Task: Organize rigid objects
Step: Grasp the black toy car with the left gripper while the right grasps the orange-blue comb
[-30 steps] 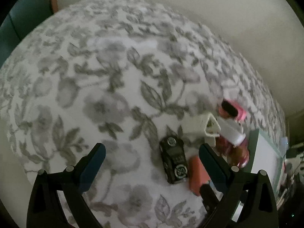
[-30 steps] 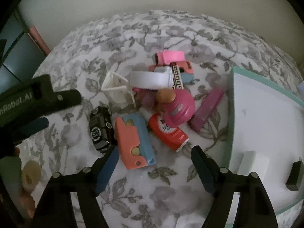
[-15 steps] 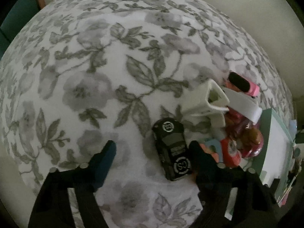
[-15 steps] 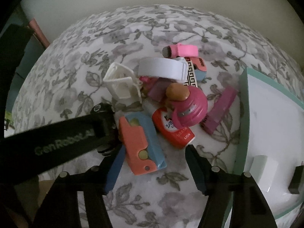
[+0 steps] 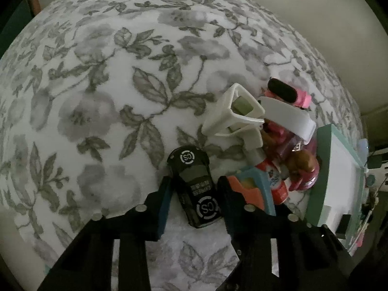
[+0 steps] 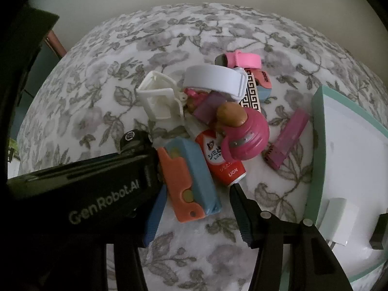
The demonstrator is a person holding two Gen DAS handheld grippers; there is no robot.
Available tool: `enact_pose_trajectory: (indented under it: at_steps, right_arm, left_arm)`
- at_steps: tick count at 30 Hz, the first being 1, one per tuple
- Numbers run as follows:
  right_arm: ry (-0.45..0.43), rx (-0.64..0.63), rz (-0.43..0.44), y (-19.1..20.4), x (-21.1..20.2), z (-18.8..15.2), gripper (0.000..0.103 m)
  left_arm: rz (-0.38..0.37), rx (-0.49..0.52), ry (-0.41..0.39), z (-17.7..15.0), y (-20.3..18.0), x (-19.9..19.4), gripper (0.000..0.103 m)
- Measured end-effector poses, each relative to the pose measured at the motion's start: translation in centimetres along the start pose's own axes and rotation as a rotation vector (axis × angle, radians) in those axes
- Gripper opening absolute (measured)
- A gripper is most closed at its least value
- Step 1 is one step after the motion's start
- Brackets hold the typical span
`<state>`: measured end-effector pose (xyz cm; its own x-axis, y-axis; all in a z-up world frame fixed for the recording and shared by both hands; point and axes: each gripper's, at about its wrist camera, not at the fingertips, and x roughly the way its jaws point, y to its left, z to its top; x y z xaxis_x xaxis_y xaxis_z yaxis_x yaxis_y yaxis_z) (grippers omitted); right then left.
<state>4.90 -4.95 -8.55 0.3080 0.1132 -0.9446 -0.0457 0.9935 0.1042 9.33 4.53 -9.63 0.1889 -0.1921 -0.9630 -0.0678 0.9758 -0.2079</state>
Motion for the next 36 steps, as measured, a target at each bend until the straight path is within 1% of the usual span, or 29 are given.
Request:
enact_pose_trajectory:
  at_steps: [4, 7, 9, 13, 18, 25, 30, 34, 36]
  right_arm:
    - [0.009, -0.004, 0.007, -0.2, -0.2, -0.1, 0.051]
    - [0.02, 0.001, 0.014, -0.3, -0.3, -0.4, 0.048]
    - [0.023, -0.004, 0.013, -0.2, -0.3, -0.5, 0.048]
    - [0.02, -0.004, 0.018, -0.3, -0.2, -0.4, 0.048]
    - [0.016, -0.025, -0.005, -0.5, 0.3, -0.2, 0.048]
    - [-0.014, -0.056, -0.023, -0.1, 0.6, 0.5, 0.049]
    - [-0.023, -0.076, -0.023, -0.1, 0.8, 0.9, 0.051]
    - [-0.039, -0.08, -0.003, -0.4, 0.3, 1.4, 0.058]
    - [-0.047, -0.062, 0.018, -0.7, 0.1, 1.7, 0.058]
  left_arm:
    - [-0.019, 0.002, 0.004, -0.3, 0.3, -0.4, 0.035]
    - [-0.017, 0.009, 0.007, -0.7, 0.8, -0.8, 0.035]
    - [-0.018, 0.02, 0.012, -0.9, 1.2, -1.4, 0.035]
    - [-0.017, 0.021, 0.014, -0.9, 1.2, -1.1, 0.035]
    - [-0.006, 0.019, 0.012, -0.6, 0.6, -0.8, 0.035]
    - [0.0, 0.016, 0.017, 0.0, 0.1, -0.3, 0.035]
    - [-0.014, 0.001, 0.02, 0.2, 0.5, -0.2, 0.035]
    - [-0.029, -0.01, 0.022, 0.2, 1.0, -0.3, 0.035]
    - [-0.021, 0.0, 0.023, 0.2, 1.0, -0.4, 0.035]
